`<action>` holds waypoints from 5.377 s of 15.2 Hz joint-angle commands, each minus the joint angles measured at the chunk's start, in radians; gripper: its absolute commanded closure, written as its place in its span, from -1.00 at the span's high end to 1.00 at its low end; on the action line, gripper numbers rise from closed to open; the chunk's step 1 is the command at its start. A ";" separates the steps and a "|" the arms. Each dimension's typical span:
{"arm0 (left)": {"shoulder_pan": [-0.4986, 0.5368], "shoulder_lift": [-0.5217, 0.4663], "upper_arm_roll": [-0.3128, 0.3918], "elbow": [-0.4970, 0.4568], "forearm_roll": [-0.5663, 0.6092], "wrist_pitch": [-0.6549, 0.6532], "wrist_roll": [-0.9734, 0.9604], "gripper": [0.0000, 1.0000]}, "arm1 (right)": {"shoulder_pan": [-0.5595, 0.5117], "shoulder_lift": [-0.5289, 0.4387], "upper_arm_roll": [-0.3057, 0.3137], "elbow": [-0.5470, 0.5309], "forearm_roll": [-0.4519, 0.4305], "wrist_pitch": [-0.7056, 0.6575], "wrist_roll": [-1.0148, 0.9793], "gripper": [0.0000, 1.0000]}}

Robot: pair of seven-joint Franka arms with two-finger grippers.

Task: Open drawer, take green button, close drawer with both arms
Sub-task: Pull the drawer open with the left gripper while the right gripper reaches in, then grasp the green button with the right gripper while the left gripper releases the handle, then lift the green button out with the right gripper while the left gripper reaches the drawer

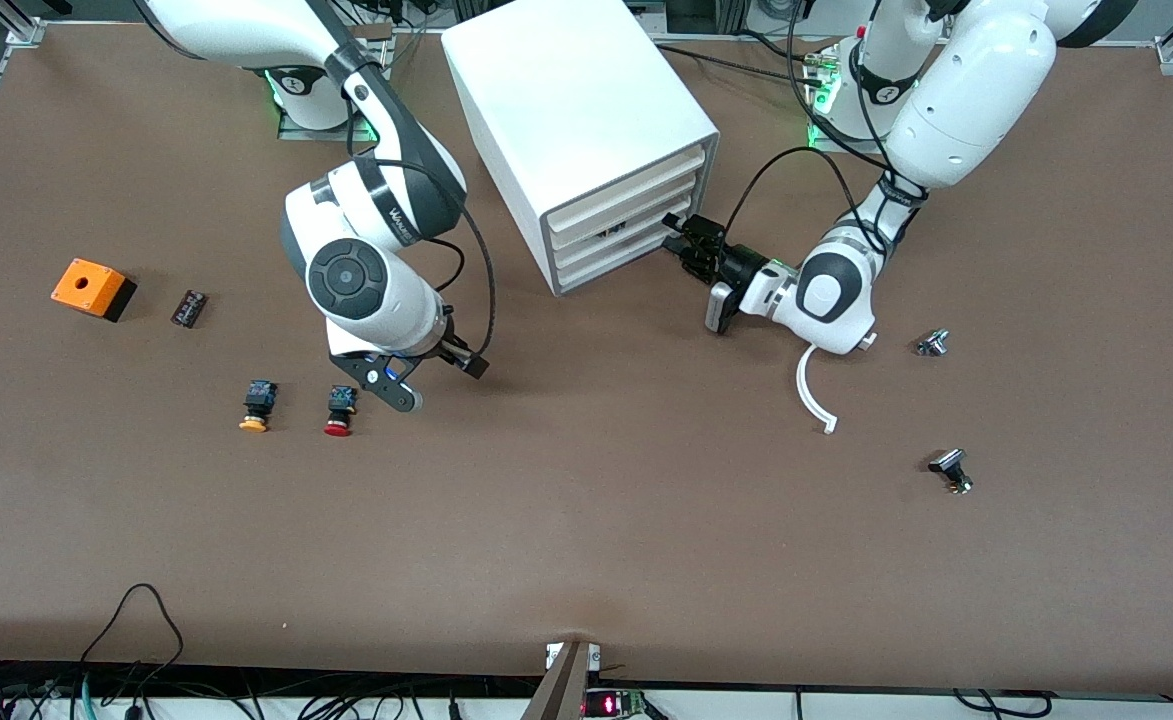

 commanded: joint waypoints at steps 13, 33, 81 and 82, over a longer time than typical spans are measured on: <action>-0.006 -0.007 0.005 -0.020 -0.110 0.026 0.015 -1.00 | 0.057 0.118 0.003 0.321 0.038 -0.032 0.237 0.98; 0.051 0.042 0.134 0.245 -0.018 0.030 -0.187 -1.00 | 0.295 0.281 -0.002 0.461 0.061 0.118 0.507 0.98; -0.306 -0.102 0.199 0.342 1.004 0.611 -2.112 1.00 | 0.042 0.191 -0.051 0.383 0.056 -0.218 -0.705 -1.00; -0.335 -0.095 0.199 0.342 1.004 0.618 -2.140 1.00 | 0.036 0.165 -0.072 0.324 0.060 -0.186 -0.782 -1.00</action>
